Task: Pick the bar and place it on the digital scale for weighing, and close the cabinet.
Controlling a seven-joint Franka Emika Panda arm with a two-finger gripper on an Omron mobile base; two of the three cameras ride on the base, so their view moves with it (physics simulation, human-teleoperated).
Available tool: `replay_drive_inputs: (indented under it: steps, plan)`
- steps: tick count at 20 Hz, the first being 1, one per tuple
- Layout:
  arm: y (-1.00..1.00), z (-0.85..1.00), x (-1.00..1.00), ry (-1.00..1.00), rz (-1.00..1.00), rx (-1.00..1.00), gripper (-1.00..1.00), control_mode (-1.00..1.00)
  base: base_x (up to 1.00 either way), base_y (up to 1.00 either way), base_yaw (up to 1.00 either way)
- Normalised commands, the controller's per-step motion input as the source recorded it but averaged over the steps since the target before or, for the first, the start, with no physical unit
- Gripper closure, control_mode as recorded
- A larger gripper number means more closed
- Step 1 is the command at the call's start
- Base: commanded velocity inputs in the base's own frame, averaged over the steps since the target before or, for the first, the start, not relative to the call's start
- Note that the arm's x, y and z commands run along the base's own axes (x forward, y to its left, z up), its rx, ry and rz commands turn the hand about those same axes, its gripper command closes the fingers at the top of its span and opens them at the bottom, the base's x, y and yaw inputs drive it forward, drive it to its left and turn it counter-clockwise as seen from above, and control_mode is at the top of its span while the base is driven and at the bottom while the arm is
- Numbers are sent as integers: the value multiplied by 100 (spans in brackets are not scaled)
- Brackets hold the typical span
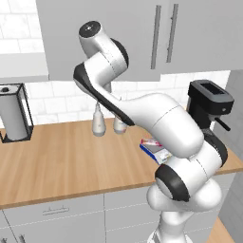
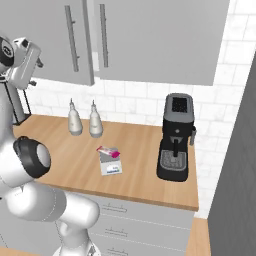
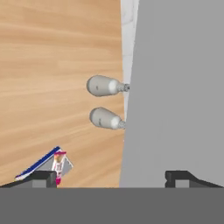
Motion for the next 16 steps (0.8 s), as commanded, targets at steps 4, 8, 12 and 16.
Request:
replay_drive_inputs:
  steps: [4,8,12,16]
  plan:
    - [-78,0,94,0,8,12,-100,-100,0,0,0]
    - [-73,0,100,2,6,11,-100,-100,0,0,0]
    - [-63,0,100,3,5,9,-100,-100,0,0,0]
    - [-61,4,72,0,3,7,-100,-100,0,0,0]
